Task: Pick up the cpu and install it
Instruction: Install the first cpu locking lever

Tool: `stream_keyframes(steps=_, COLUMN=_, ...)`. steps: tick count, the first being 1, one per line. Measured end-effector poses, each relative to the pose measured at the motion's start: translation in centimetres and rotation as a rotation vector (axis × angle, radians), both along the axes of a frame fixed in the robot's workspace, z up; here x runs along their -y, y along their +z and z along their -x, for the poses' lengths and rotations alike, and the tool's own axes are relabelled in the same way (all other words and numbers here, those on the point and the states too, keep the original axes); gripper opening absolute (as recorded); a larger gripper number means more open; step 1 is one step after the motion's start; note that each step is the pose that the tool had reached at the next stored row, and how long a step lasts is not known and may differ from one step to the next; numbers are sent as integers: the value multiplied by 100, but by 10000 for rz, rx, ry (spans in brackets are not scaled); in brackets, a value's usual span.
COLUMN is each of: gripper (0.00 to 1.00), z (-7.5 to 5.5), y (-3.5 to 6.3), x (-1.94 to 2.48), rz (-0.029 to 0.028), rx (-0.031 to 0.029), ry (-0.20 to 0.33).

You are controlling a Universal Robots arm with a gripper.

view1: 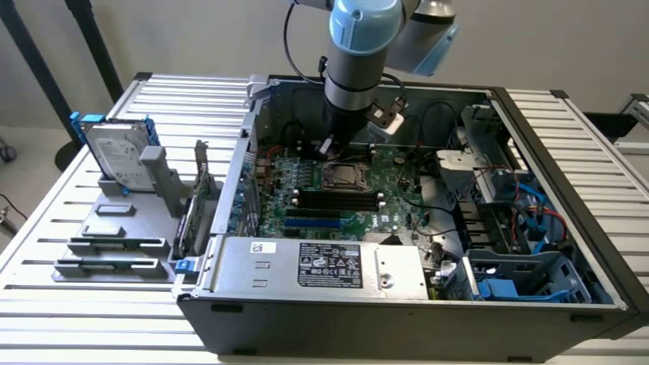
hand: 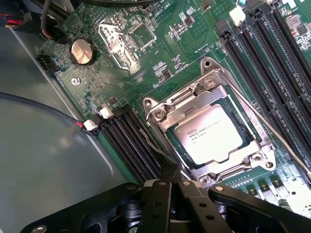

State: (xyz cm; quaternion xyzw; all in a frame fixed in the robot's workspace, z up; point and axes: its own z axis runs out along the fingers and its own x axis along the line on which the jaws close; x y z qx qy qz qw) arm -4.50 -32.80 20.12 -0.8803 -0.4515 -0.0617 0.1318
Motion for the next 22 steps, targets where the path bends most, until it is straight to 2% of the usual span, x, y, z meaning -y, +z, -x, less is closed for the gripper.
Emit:
stream_keyframes(steps=10, gripper=11, z=-4, y=-3, x=-6, rz=31, rx=-1, ry=28)
stream_keyframes(steps=22, gripper=11, z=-56, y=-15, x=-6, rz=43, rx=0, ry=202)
